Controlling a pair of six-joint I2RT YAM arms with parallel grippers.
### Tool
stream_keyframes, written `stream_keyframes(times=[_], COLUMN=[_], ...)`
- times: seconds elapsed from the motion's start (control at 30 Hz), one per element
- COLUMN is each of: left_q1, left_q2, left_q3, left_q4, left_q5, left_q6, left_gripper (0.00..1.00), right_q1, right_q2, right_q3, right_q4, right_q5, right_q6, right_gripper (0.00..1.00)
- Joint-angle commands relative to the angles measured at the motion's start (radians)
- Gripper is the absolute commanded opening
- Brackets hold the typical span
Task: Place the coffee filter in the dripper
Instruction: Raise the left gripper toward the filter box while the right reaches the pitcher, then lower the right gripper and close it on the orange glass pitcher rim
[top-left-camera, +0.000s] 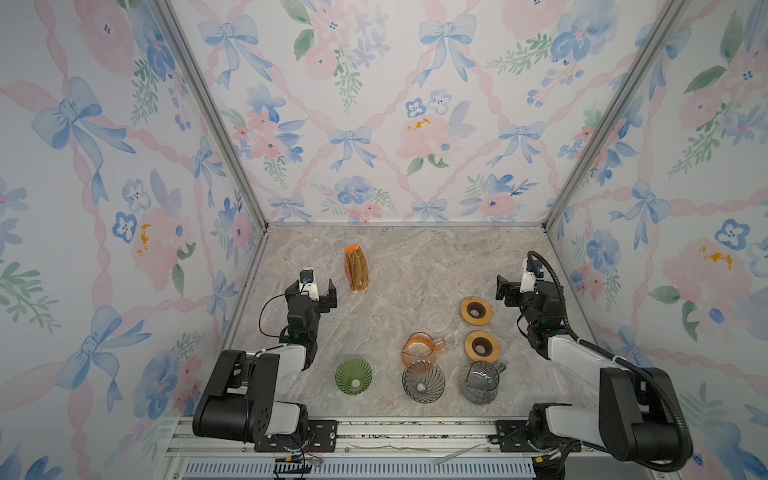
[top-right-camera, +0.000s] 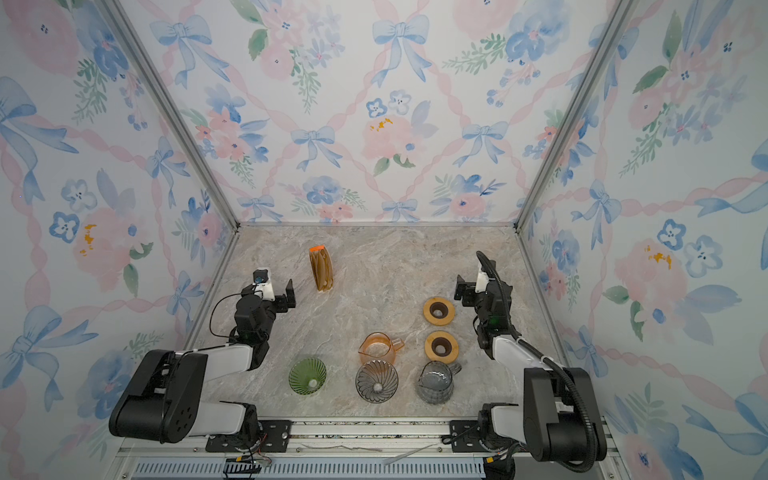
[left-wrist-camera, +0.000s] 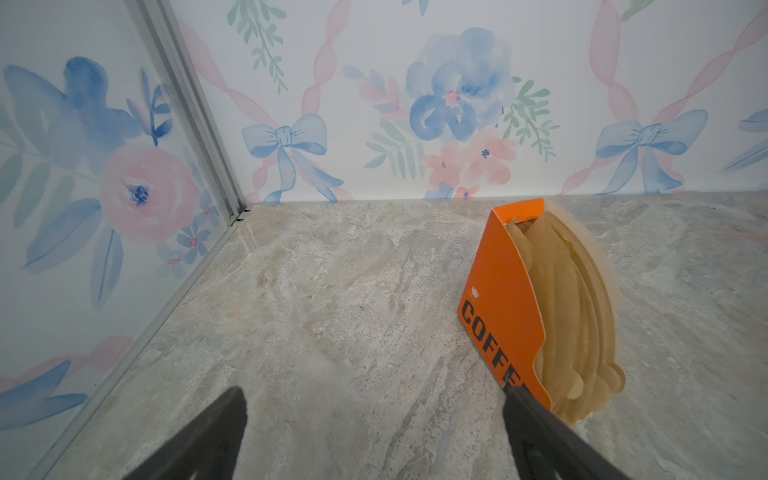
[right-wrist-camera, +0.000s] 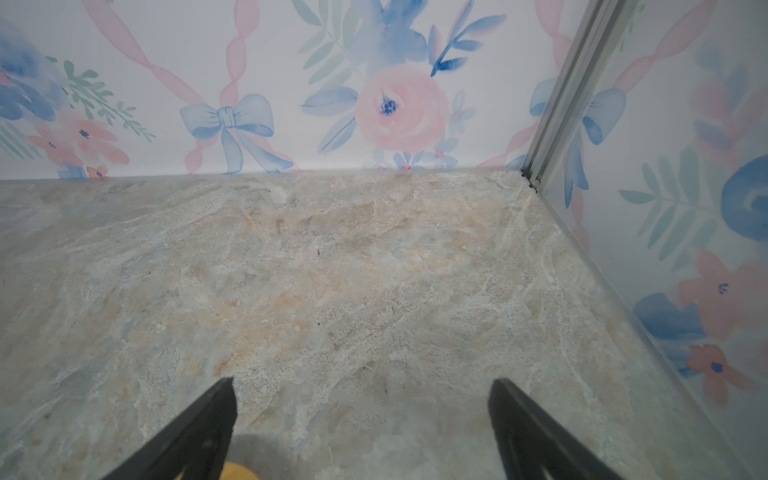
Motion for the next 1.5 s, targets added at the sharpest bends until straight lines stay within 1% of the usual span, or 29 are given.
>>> stream_keyframes(times=[0.0, 0.13, 0.2, 0.27, 0.33, 0.43, 0.5, 0.53, 0.6, 0.63, 0.67, 0.77, 0.87, 0.97, 1.07, 1.13, 1.27, 1.33, 1.47], left_q1=[-0.052, -0.126, -0.165, -0.201, -0.233, -0.26, -0.267, -0.272, -0.274, -0.276, -0.276, -0.276, -0.275, -0.276, -0.276, -0.277, -0.276, -0.276, -0.276], left_q2=[-0.066, -0.132, -0.154, -0.165, -0.165, -0.155, -0.161, -0.169, -0.188, -0.198, -0.206, -0.246, -0.3, -0.366, -0.439, -0.481, -0.534, -0.552, -0.563], left_q3=[0.068, 0.162, 0.226, 0.292, 0.369, 0.478, 0.506, 0.515, 0.526, 0.536, 0.544, 0.562, 0.557, 0.53, 0.496, 0.488, 0.483, 0.478, 0.471], left_q4=[-0.192, -0.39, -0.507, -0.633, -0.768, -0.924, -0.987, -1.01, -1.043, -1.069, -1.093, -1.18, -1.217, -1.215, -1.215, -1.215, -1.213, -1.207, -1.189], left_q5=[-0.084, -0.049, -0.036, -0.011, 0.024, 0.145, 0.238, 0.279, 0.373, 0.42, 0.461, 0.587, 0.656, 0.734, 0.732, 0.709, 0.672, 0.678, 0.712], left_q6=[-0.021, -0.109, -0.156, -0.199, -0.245, -0.275, -0.284, -0.299, -0.328, -0.334, -0.334, -0.296, -0.272, -0.248, -0.232, -0.239, -0.239, -0.24, -0.246], left_gripper=[0.98, 0.98, 0.98, 0.98, 0.98, 0.98, 0.98, 0.98, 0.98, 0.98, 0.98, 0.98, 0.98, 0.98, 0.98, 0.98, 0.98, 0.98, 0.98], right_q1=[0.041, 0.056, 0.058, 0.061, 0.062, 0.077, 0.104, 0.134, 0.208, 0.265, 0.299, 0.427, 0.529, 0.627, 0.703, 0.736, 0.77, 0.793, 0.82], right_q2=[-0.095, -0.194, -0.212, -0.22, -0.239, -0.259, -0.28, -0.286, -0.299, -0.308, -0.314, -0.316, -0.275, -0.222, -0.152, -0.097, 0.014, 0.068, 0.156], right_q3=[0.095, 0.216, 0.28, 0.337, 0.382, 0.428, 0.436, 0.445, 0.457, 0.462, 0.46, 0.447, 0.452, 0.461, 0.495, 0.523, 0.584, 0.616, 0.657], right_q4=[-0.253, -0.493, -0.603, -0.71, -0.803, -0.918, -0.956, -0.988, -1.045, -1.077, -1.089, -1.127, -1.178, -1.197, -1.223, -1.236, -1.261, -1.277, -1.285], right_q5=[0.045, 0.021, 0.009, 0.021, 0.028, 0.015, -0.015, -0.014, 0.04, 0.075, 0.087, 0.069, 0.072, 0.069, 0.06, 0.048, 0.008, 0.003, -0.009], right_q6=[0.037, 0.111, 0.152, 0.192, 0.266, 0.33, 0.344, 0.343, 0.332, 0.319, 0.313, 0.274, 0.25, 0.231, 0.216, 0.207, 0.186, 0.175, 0.162], right_gripper=[0.96, 0.96, 0.96, 0.96, 0.96, 0.96, 0.96, 0.96, 0.96, 0.97, 0.99, 0.92, 0.82, 0.75, 0.68, 0.64, 0.56, 0.55, 0.47])
